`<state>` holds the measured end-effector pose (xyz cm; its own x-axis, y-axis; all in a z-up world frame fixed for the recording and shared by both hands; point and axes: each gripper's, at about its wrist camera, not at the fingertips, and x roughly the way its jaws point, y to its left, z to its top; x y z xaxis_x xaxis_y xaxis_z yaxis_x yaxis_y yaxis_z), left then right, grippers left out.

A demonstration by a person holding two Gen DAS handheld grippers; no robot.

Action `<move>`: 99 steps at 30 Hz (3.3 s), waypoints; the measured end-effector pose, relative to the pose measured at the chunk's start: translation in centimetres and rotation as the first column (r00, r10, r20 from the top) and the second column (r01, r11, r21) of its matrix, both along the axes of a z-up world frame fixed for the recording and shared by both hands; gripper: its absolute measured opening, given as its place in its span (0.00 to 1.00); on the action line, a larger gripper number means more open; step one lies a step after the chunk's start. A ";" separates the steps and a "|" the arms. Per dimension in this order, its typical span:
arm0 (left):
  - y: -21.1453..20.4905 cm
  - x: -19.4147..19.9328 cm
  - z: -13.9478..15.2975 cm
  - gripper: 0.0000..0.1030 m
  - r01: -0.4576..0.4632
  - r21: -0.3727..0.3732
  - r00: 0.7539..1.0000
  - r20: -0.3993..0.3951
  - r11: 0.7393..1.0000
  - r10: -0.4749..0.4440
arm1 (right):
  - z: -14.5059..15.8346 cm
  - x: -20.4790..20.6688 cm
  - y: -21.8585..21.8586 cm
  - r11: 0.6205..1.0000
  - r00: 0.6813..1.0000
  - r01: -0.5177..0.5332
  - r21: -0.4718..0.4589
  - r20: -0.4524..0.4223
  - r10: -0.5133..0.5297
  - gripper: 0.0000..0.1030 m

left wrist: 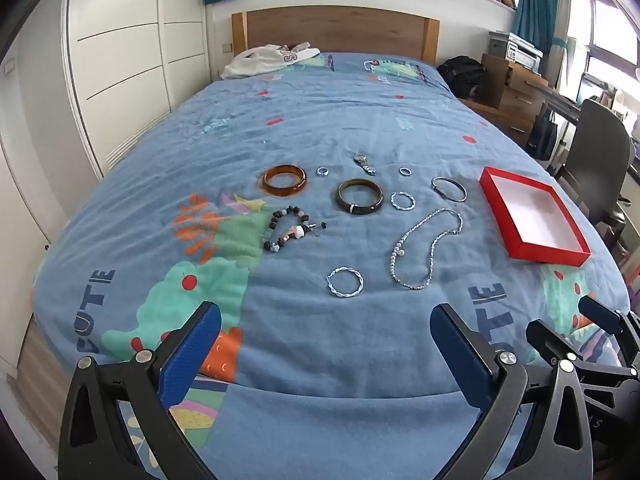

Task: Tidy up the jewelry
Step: 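Move both tools toward the jewelry on the bed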

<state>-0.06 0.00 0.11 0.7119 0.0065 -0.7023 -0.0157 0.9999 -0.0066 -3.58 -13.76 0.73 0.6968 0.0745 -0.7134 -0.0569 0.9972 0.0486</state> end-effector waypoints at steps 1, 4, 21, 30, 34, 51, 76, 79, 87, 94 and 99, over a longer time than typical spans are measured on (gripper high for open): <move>0.1 0.1 0.0 0.99 0.007 -0.013 1.000 -0.013 1.000 -0.007 | 0.0 0.0 -0.1 1.000 1.000 -0.002 0.004 -0.005 0.002 0.88; 0.0 -0.1 -0.4 0.99 0.003 -0.011 1.000 -0.013 1.000 -0.003 | 0.2 0.2 -0.4 1.000 1.000 0.000 0.011 -0.007 0.000 0.88; -0.2 0.2 -1.2 0.99 0.004 -0.006 1.000 -0.027 1.000 -0.004 | 0.0 0.5 -0.4 1.000 1.000 0.015 -0.015 -0.010 -0.015 0.88; -0.8 0.7 -1.8 0.99 0.034 0.002 0.999 -0.042 0.999 -0.034 | 0.0 0.9 -0.7 1.000 1.000 0.024 -0.017 -0.012 -0.025 0.88; -0.8 0.8 -2.0 0.99 0.036 0.000 0.998 -0.051 0.999 -0.036 | 0.0 0.9 -0.7 1.000 1.000 0.023 -0.019 -0.012 -0.024 0.88; -0.2 2.3 -3.4 0.99 -0.004 0.022 0.996 -0.093 1.000 0.006 | -1.3 2.8 -0.3 1.000 0.999 0.002 -0.029 -0.037 -0.003 0.88; -0.2 5.5 -4.9 0.99 0.020 0.036 0.993 -0.119 0.999 -0.016 | -3.4 6.0 0.0 0.998 0.995 -0.019 -0.052 -0.095 0.014 0.88; -0.8 5.6 -5.0 0.99 0.036 0.052 0.993 -0.111 0.998 -0.030 | -3.4 6.2 -0.1 0.999 0.995 -0.014 -0.051 -0.096 0.009 0.88; -1.4 6.1 -5.6 0.99 0.057 0.060 0.992 -0.115 0.997 -0.050 | -4.0 6.7 -1.6 0.998 0.994 0.019 -0.066 -0.109 -0.026 0.88; -1.7 6.6 -6.2 0.99 0.068 0.065 0.987 -0.148 0.996 -0.058 | -5.0 7.3 -2.7 0.999 0.990 0.029 -0.042 -0.138 -0.034 0.88; -1.2 6.9 -6.6 0.99 0.061 0.063 0.987 -0.155 0.996 -0.050 | -5.3 7.9 -2.3 1.000 0.990 0.006 -0.021 -0.141 -0.009 0.88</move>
